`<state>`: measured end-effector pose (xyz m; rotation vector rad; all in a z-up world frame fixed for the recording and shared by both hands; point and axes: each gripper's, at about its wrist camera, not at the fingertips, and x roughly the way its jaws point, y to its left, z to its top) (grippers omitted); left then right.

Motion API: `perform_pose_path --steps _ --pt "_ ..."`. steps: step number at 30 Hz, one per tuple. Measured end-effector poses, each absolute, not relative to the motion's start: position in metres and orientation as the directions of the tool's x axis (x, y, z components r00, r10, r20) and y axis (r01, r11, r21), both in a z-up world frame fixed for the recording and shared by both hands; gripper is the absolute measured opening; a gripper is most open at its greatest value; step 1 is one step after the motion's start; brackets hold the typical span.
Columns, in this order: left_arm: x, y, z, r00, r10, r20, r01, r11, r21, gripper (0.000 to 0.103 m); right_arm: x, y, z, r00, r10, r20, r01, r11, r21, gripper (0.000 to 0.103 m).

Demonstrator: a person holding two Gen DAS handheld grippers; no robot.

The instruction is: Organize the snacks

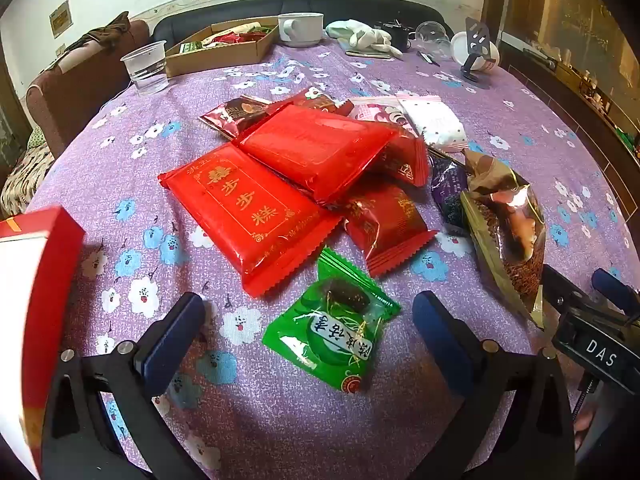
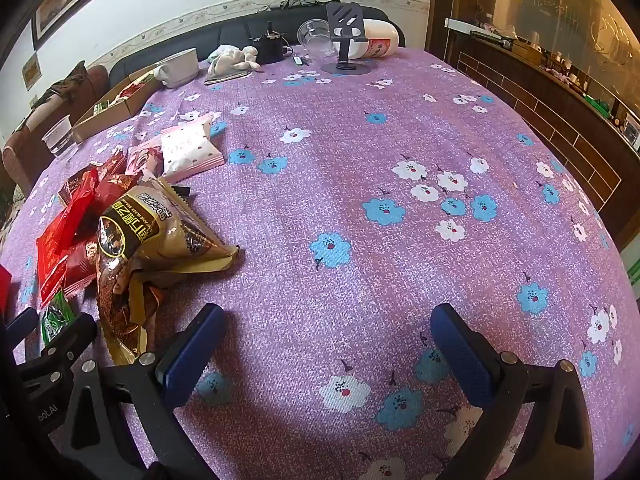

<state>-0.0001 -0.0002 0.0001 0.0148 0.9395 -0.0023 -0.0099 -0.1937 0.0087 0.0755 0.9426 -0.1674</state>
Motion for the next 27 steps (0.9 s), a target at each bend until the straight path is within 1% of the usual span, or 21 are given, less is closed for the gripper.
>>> perform_pose_path --steps 27 --pt "-0.0017 -0.0005 0.0003 0.585 -0.003 -0.811 0.015 1.000 0.007 0.103 -0.0100 -0.1931 0.0085 0.574 -0.114 -0.811 0.180 0.984 -0.010 0.103"
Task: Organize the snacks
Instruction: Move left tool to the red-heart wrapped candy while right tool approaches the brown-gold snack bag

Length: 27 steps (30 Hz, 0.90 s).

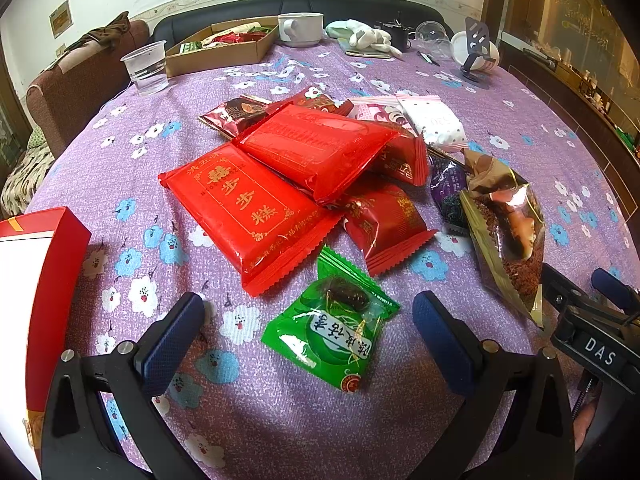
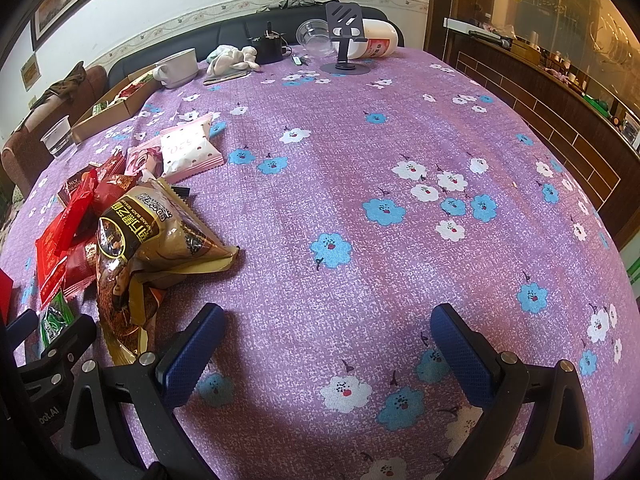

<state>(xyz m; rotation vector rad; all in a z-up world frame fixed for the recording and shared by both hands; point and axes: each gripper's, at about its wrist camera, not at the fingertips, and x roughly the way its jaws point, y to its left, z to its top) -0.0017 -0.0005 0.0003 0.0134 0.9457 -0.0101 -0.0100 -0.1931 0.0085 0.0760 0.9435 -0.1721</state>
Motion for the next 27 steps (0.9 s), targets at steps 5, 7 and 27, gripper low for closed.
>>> perform_pose_path --steps 5,7,27 --pt "-0.016 -0.003 0.003 0.547 -0.004 -0.837 0.031 0.999 0.016 0.103 -0.010 -0.193 0.008 0.574 -0.113 -0.811 0.180 0.984 -0.010 0.103" --pt "-0.022 0.000 0.008 0.559 0.008 -0.829 0.025 0.999 0.027 0.103 -0.010 -0.193 0.008 0.574 -0.113 -0.811 0.180 0.984 -0.010 0.103" --pt "-0.107 0.065 0.024 0.574 0.018 -0.819 -0.038 0.999 -0.005 0.103 -0.010 -0.193 0.008 0.575 -0.113 -0.811 0.180 0.984 -0.009 0.103"
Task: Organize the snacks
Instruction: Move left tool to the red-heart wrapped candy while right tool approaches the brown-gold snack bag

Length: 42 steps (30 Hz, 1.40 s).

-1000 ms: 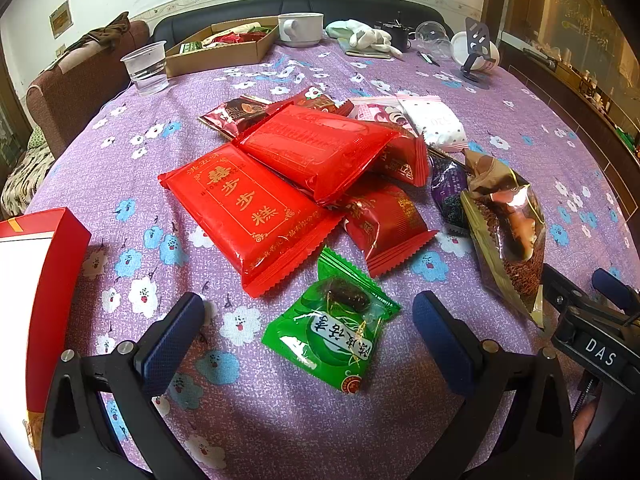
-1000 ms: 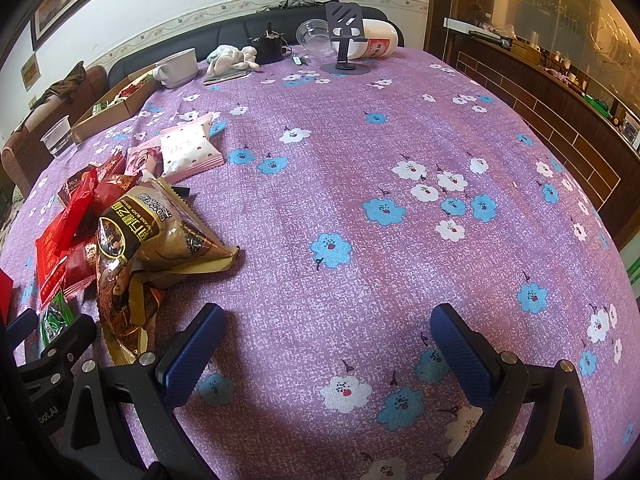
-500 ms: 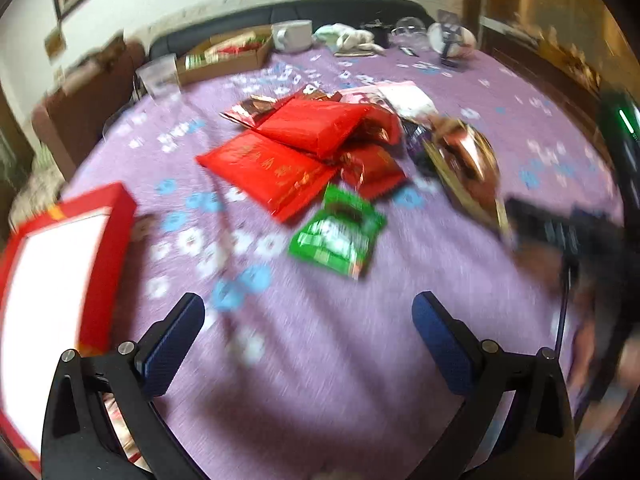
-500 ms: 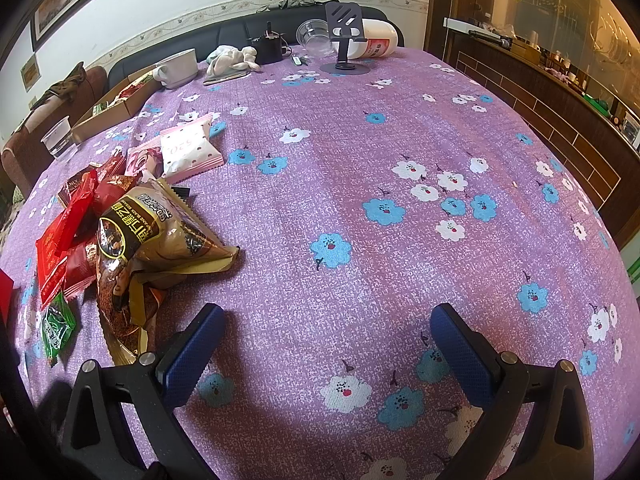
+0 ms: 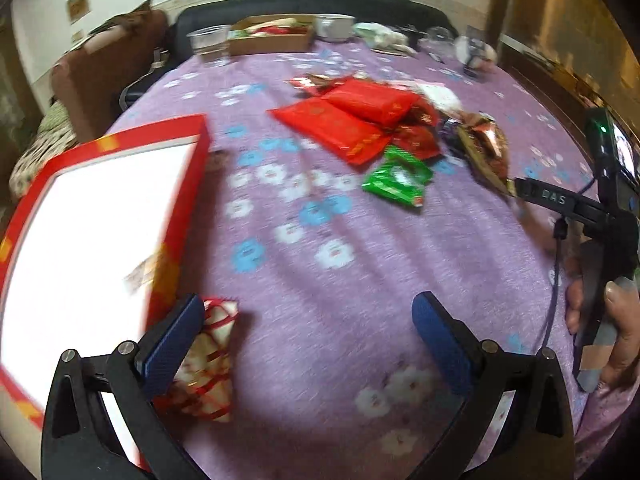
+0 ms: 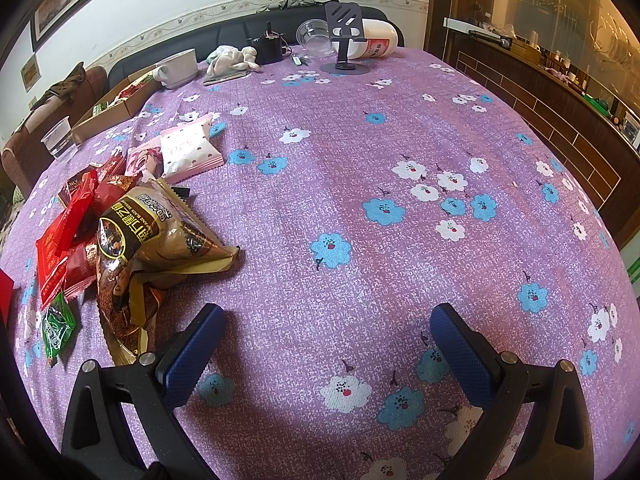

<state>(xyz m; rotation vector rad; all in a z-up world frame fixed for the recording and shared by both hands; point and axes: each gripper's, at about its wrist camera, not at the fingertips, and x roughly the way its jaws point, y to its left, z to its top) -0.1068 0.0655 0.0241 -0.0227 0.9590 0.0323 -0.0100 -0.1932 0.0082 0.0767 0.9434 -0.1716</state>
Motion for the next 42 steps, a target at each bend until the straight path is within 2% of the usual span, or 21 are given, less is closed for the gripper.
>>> perform_pose_path --steps 9,13,15,20,23,26,30,33,37,39,42 --pt "-0.120 0.089 0.025 0.554 -0.131 -0.822 -0.075 0.976 -0.206 0.103 -0.010 -0.192 0.008 0.575 -0.113 -0.811 0.180 0.984 -0.009 0.103" --pt "-0.126 0.101 0.031 0.582 -0.263 -0.769 -0.054 0.932 -0.360 0.103 -0.008 -0.187 0.008 0.574 -0.107 -0.812 0.171 0.985 -0.009 0.103" --pt "-0.125 0.104 0.033 0.599 -0.350 -0.720 0.012 0.903 -0.429 0.103 -0.010 -0.187 0.009 0.567 -0.097 -0.818 0.157 0.988 -0.008 0.103" --pt "-0.121 0.089 0.034 0.603 -0.441 -0.665 0.173 0.886 -0.431 0.103 -0.014 -0.189 0.020 0.574 -0.015 -0.819 0.088 0.995 0.043 0.100" --pt "-0.118 0.083 0.035 0.596 -0.553 -0.582 0.279 0.822 -0.496 0.103 -0.011 -0.192 0.031 0.600 -0.008 -0.800 0.083 0.995 0.052 0.101" --pt "-0.108 0.070 0.039 0.584 -0.584 -0.564 0.314 0.803 -0.507 0.103 -0.009 -0.189 0.044 0.639 0.026 -0.769 0.055 0.995 0.080 0.101" --pt "-0.104 0.071 0.046 0.584 -0.567 -0.580 0.277 0.811 -0.515 0.103 -0.005 -0.173 0.059 0.670 0.050 -0.740 -0.011 0.998 0.057 0.101" --pt "-0.102 0.069 0.062 0.627 -0.461 -0.629 0.235 0.881 -0.411 0.103 0.001 -0.164 0.065 0.674 0.060 -0.736 -0.056 0.998 0.030 0.101" --pt "-0.096 0.079 0.053 0.600 -0.355 -0.717 0.158 0.931 -0.329 0.103 0.024 -0.150 0.048 0.598 0.108 -0.795 -0.123 0.991 0.042 0.100" --pt "-0.101 0.089 0.045 0.583 -0.353 -0.732 0.152 0.932 -0.329 0.103 0.030 -0.143 0.041 0.565 0.159 -0.810 -0.148 0.985 0.090 0.096" --pt "-0.115 0.089 0.045 0.589 -0.305 -0.749 0.169 0.952 -0.255 0.103 0.035 -0.133 0.029 0.524 0.178 -0.833 -0.171 0.980 0.101 0.085"
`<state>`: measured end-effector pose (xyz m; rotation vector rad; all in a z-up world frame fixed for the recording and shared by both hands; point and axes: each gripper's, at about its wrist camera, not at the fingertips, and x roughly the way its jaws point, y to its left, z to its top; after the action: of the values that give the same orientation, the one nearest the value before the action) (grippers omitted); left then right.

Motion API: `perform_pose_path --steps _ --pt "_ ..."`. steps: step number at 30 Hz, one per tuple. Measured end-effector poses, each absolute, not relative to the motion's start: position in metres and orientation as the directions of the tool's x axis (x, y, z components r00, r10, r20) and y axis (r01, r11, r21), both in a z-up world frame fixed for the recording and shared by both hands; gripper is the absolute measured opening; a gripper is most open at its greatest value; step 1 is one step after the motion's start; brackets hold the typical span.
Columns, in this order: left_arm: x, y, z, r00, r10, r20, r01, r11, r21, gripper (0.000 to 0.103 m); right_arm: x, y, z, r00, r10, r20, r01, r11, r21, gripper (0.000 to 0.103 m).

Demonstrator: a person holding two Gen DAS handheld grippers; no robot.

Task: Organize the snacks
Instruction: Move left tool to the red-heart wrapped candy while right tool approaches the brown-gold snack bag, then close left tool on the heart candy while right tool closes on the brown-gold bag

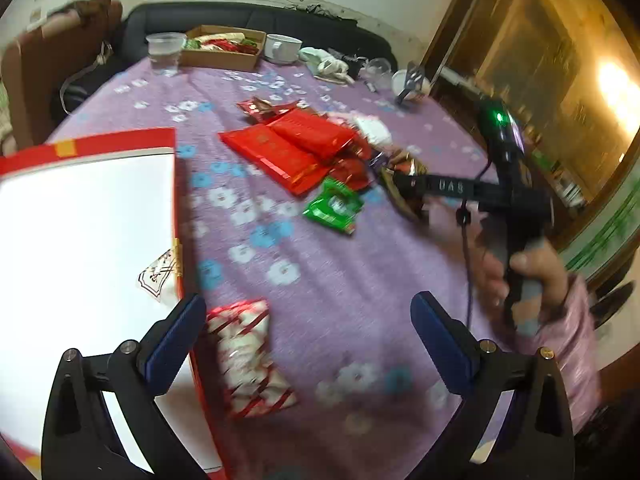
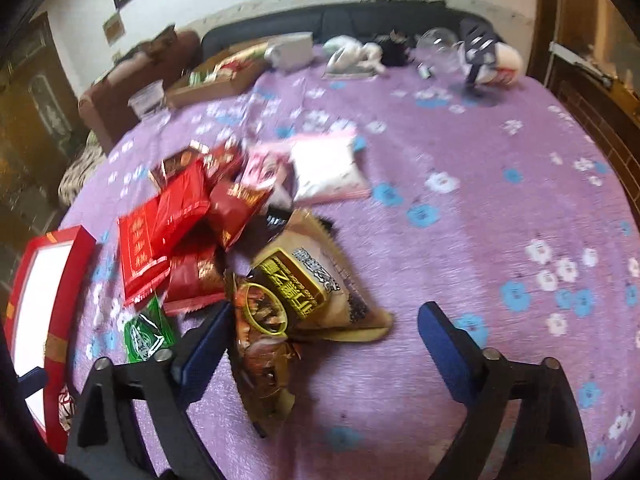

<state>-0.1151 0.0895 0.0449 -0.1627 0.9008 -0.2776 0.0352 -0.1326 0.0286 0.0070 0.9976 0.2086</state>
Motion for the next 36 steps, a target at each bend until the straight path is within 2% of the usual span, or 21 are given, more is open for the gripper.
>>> perform_pose_path --steps 1,2,8,13,15,18,20,24,25,26,28,29,30,34,36 --pt "-0.119 0.088 0.045 0.588 -0.291 -0.755 0.181 0.957 -0.227 0.103 0.036 -0.132 0.025 0.518 0.207 -0.830 -0.182 0.975 0.129 0.076" --pt "-0.122 0.087 0.043 0.577 -0.278 -0.768 0.194 0.960 -0.203 0.103 0.035 -0.133 0.024 0.514 0.243 -0.823 -0.189 0.968 0.167 0.074" --pt "-0.141 0.092 0.041 0.538 -0.192 -0.821 0.215 0.973 -0.087 0.103 0.031 -0.145 0.020 0.517 0.336 -0.788 -0.232 0.940 0.249 0.071" --pt "-0.142 0.096 0.051 0.528 -0.221 -0.820 0.155 0.974 -0.163 0.103 0.032 -0.150 0.020 0.513 0.360 -0.780 -0.238 0.932 0.273 0.069" --pt "-0.141 0.081 0.055 0.519 -0.267 -0.812 0.190 0.962 -0.195 0.103 0.032 -0.151 0.020 0.512 0.363 -0.778 -0.239 0.931 0.276 0.069" --pt "-0.135 0.061 0.055 0.525 -0.255 -0.812 0.213 0.963 -0.165 0.103 0.032 -0.150 0.020 0.516 0.360 -0.777 -0.240 0.932 0.273 0.069" --pt "-0.127 0.062 0.049 0.515 -0.227 -0.826 0.178 0.972 -0.155 0.103 0.032 -0.150 0.020 0.519 0.356 -0.777 -0.243 0.933 0.266 0.069" --pt "-0.110 0.085 0.026 0.447 -0.230 -0.864 0.044 0.971 -0.236 0.099 0.032 -0.149 0.020 0.518 0.360 -0.776 -0.244 0.932 0.270 0.070" --pt "-0.110 0.085 0.026 0.460 -0.191 -0.867 0.038 0.980 -0.195 0.099 0.032 -0.149 0.020 0.517 0.360 -0.777 -0.245 0.931 0.269 0.070" --pt "-0.110 0.082 0.026 0.467 -0.159 -0.870 0.038 0.986 -0.159 0.097 0.033 -0.149 0.020 0.516 0.360 -0.777 -0.246 0.931 0.268 0.070" --pt "-0.109 0.080 0.023 0.478 -0.123 -0.870 0.043 0.992 -0.117 0.081 0.033 -0.149 0.020 0.516 0.360 -0.777 -0.248 0.931 0.267 0.071" --pt "-0.107 0.078 0.021 0.476 -0.116 -0.872 0.056 0.993 -0.101 0.064 0.032 -0.149 0.020 0.516 0.361 -0.777 -0.249 0.931 0.267 0.071" --pt "-0.105 0.077 0.019 0.475 -0.087 -0.876 0.062 0.996 -0.066 0.059 0.032 -0.149 0.020 0.516 0.360 -0.777 -0.248 0.931 0.267 0.071" --pt "-0.109 0.075 0.014 0.494 -0.036 -0.869 0.090 0.996 0.010 0.049 0.033 -0.148 0.020 0.518 0.359 -0.777 -0.250 0.932 0.264 0.072" --pt "-0.111 0.079 0.016 0.502 -0.035 -0.864 0.088 0.996 0.011 0.036 0.033 -0.148 0.020 0.518 0.359 -0.777 -0.250 0.932 0.264 0.072"
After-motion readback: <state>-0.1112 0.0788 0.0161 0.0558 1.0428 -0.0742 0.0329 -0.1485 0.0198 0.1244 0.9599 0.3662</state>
